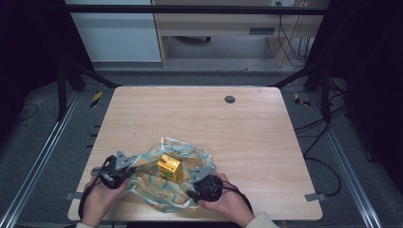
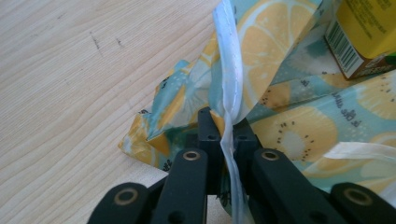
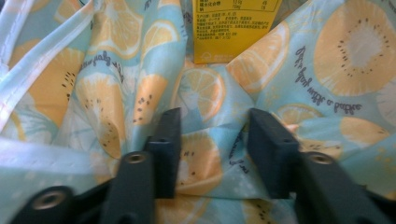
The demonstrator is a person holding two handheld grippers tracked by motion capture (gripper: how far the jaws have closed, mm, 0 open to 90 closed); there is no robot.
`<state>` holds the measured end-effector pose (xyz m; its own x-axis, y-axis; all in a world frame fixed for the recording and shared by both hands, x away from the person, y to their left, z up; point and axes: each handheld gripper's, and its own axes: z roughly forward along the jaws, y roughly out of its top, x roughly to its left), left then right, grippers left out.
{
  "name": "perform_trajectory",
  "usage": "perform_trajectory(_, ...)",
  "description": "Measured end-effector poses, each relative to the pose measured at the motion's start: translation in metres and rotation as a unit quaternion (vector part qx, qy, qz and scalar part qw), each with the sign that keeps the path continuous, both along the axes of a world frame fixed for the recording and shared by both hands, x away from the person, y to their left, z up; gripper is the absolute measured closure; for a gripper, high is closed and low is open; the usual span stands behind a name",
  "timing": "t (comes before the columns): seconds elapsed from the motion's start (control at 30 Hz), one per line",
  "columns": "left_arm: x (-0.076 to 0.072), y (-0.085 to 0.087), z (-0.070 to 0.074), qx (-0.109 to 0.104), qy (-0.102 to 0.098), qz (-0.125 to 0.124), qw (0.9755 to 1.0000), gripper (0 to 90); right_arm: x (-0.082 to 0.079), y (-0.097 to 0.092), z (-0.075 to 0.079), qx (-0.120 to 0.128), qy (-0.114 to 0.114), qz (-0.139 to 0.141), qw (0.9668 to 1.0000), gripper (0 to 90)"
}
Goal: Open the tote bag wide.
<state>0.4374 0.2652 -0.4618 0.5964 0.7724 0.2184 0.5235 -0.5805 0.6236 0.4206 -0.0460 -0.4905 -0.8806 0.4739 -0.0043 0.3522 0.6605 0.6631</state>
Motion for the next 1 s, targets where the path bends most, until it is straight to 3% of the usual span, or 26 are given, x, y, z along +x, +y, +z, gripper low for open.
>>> perform_trajectory(0.2,0.0,0.0,0.002,-0.004,-0.012,0.001,0.9999,87.6,0.001,0.002,0.001,-0.006,-0.009,0.002,0.9999,87.9)
perform_trajectory(0.27,0.0,0.002,0.003,-0.004,-0.014,0.002,0.9999,87.6,0.001,0.002,0.002,-0.011,-0.015,0.001,0.9998,90.0)
perform_trajectory(0.57,0.004,0.006,-0.004,0.024,0.006,0.026,0.9993,87.8,0.002,-0.009,0.006,-0.023,-0.007,0.001,0.9997,90.0)
perform_trajectory(0.8,0.004,0.007,-0.004,0.023,0.004,0.028,0.9994,87.2,0.003,-0.014,0.009,-0.021,-0.01,-0.001,0.9997,90.0)
perform_trajectory(0.9,0.0,0.004,0.0,0.008,-0.017,0.016,0.9997,80.9,0.003,-0.015,0.011,-0.015,-0.016,-0.006,0.9997,85.8)
perform_trajectory(0.97,-0.005,0.0,0.006,-0.003,-0.037,0.012,0.9992,73.8,0.003,-0.016,0.015,-0.005,-0.028,-0.007,0.9996,77.2)
perform_trajectory(1.0,-0.006,-0.001,0.008,-0.007,-0.044,0.014,0.9989,66.0,0.002,-0.017,0.018,0.001,-0.038,-0.01,0.9992,68.7)
